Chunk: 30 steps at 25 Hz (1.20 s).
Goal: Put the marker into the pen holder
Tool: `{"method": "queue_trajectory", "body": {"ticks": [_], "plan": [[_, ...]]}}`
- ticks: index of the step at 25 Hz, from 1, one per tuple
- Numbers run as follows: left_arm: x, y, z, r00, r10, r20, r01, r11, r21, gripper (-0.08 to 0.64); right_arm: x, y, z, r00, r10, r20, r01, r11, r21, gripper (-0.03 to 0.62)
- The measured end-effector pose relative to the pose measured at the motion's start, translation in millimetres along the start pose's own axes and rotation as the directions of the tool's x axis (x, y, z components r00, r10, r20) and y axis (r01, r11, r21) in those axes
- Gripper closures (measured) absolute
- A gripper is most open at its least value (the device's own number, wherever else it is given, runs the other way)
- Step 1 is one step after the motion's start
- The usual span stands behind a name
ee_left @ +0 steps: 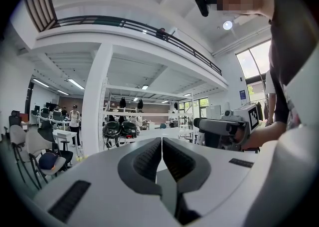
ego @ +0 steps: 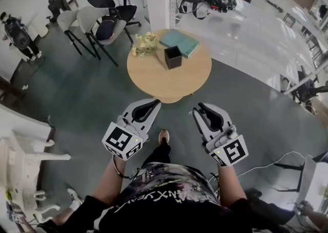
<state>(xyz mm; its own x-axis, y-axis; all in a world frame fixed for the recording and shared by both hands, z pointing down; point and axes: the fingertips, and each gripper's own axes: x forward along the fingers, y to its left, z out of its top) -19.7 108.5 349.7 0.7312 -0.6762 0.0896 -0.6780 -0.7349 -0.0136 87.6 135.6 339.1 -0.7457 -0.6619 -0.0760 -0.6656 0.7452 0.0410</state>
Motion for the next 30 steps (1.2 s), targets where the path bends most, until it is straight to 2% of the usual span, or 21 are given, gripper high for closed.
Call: {"method": "queue_trajectory", "body": {"ticks": [19, 30], "plan": [[83.8, 122.9, -1.9, 0.999, -0.041, -0.002, 0.041, 0.998, -0.053, 0.535, 114.4, -91.7, -15.4, 0.998, -0.036, -0.051, 0.037, 0.999, 0.008, 0.518], [110.1, 177.7, 4.1, 0.997, -0.073, 0.002, 0.073, 0.995, -0.072, 0.535, 168.6, -117.5, -15.4, 0.995, -0.059, -0.074, 0.059, 0.998, -0.001, 0.518]]}}
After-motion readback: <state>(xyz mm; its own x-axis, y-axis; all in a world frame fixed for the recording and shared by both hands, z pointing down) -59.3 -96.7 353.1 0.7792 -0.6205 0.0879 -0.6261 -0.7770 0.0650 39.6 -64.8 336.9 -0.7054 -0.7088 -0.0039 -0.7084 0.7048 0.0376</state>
